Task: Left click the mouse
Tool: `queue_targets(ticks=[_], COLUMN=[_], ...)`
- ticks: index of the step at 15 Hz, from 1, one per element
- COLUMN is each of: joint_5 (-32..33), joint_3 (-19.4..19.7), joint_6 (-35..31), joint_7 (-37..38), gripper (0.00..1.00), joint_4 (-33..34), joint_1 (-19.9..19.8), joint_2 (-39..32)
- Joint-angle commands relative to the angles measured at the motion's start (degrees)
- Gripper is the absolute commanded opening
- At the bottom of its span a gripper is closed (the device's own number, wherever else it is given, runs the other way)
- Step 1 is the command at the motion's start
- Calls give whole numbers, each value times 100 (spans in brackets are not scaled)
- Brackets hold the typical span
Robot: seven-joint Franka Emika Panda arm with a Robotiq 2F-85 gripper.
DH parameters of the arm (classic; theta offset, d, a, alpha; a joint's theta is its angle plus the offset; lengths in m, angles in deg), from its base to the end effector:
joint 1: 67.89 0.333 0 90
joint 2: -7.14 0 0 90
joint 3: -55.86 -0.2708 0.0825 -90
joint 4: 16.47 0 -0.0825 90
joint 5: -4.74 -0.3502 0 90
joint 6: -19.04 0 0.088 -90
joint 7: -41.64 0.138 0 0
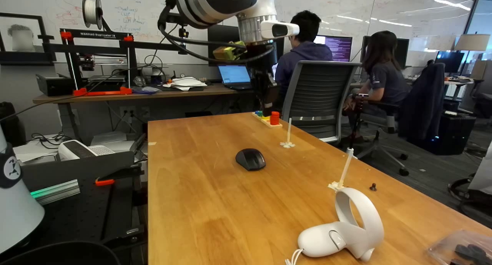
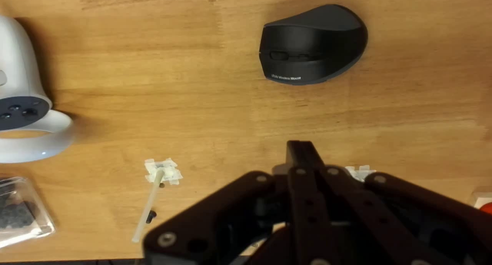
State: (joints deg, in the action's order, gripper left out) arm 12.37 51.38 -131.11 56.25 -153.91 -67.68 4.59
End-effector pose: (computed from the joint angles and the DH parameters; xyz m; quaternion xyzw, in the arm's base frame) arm 0.4920 0.0416 0.2644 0.9949 -0.0318 0.0934 0.0210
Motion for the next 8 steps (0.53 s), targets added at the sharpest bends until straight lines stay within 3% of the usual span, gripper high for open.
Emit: queue_targets(ticks=[1, 8], joint_5=[313, 588], joint_3=[144, 331], joint_6=[-244, -464], joint_7=[302, 541], gripper=[0, 0], joint_4=[57, 67], joint_1=[141, 344], joint_2=[-291, -757])
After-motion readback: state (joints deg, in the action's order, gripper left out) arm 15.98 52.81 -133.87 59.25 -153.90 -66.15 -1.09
